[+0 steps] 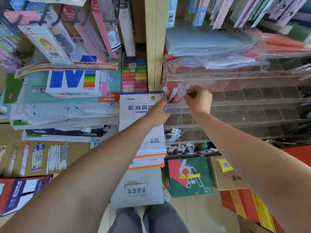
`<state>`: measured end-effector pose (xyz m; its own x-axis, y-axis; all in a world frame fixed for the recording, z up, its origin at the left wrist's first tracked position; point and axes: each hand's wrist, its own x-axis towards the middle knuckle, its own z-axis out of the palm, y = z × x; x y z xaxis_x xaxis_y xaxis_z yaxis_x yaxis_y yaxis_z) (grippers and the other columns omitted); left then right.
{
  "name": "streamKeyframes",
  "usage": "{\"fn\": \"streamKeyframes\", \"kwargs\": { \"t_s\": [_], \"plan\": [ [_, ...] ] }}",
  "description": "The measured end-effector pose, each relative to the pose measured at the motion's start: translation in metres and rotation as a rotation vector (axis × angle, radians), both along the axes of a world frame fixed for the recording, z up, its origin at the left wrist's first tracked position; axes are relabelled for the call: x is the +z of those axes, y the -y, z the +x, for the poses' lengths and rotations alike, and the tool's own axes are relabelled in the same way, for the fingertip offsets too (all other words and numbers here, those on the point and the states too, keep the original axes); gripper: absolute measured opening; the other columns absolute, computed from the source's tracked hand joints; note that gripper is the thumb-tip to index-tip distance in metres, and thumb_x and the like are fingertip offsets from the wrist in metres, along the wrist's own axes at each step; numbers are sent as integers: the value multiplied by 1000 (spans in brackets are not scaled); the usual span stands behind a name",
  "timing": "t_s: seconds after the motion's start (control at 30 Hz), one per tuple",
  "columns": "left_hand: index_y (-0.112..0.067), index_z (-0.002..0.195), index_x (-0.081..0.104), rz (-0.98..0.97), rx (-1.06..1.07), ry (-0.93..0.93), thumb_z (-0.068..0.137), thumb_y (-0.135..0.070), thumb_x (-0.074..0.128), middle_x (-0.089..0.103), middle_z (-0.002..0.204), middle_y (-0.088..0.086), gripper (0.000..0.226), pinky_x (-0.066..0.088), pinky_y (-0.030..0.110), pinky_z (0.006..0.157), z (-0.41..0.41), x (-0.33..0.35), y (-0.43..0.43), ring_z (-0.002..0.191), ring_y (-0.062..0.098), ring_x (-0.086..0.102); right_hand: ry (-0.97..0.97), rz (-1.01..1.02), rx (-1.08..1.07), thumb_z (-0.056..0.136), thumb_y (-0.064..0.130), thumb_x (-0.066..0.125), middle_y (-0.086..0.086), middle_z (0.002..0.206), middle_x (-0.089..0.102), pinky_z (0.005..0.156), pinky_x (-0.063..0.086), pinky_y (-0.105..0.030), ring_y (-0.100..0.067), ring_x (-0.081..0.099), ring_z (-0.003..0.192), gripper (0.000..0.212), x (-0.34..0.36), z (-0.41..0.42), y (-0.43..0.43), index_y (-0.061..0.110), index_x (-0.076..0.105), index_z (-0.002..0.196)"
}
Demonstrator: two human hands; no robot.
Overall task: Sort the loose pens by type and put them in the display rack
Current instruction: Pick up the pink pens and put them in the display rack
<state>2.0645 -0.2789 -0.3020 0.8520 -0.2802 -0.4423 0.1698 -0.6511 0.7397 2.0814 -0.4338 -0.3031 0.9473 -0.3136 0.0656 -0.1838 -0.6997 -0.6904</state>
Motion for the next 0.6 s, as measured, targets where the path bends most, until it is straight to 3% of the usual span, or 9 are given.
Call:
{"fn": "streamKeyframes", "kwargs": {
  "t_s": [0.07,0.13,0.2,0.33,0.5,0.6],
  "plan": [
    [-11,140,42,-16,-6,5,96,-11,49,38,148,10,45,40,34,98,-3,1,0,120,28,52,7,5,-2,80,2,63,-7,85,70,64,38,-16,-15,57,72,13,-2,-3,1,6,70,90],
    [-12,133,50,-19,-18,30,94,-13,50,51,135,13,39,45,36,89,-6,-3,-2,109,32,58,72,27,-23,80,4,65,-4,87,62,61,32,-6,-14,51,74,14,-7,-11,-2,8,63,93],
    [-12,127,55,13,2,63,93,-16,50,60,122,12,34,46,36,82,-12,-5,-11,102,34,60,121,76,-48,81,6,62,2,77,53,58,31,-10,-14,45,68,12,-10,-24,-14,11,54,89],
    [-11,124,59,56,146,146,95,-13,48,59,127,8,31,43,32,93,-31,-10,-51,113,26,56,83,162,11,84,11,59,8,61,50,55,37,-18,-5,44,54,7,-12,-55,-61,12,52,83],
    [-12,99,70,47,300,133,93,-10,50,69,105,3,21,49,30,82,-62,-20,-133,96,22,63,27,306,201,85,10,60,6,58,53,54,38,-19,-2,44,52,7,-13,-81,-151,13,56,79],
    [-18,91,68,106,298,84,94,-17,50,65,93,-3,19,43,25,71,-87,-33,-199,86,17,60,-15,308,312,85,11,60,-2,61,57,55,39,-22,-5,45,53,4,-18,-96,-220,10,59,81]
  ]
}}
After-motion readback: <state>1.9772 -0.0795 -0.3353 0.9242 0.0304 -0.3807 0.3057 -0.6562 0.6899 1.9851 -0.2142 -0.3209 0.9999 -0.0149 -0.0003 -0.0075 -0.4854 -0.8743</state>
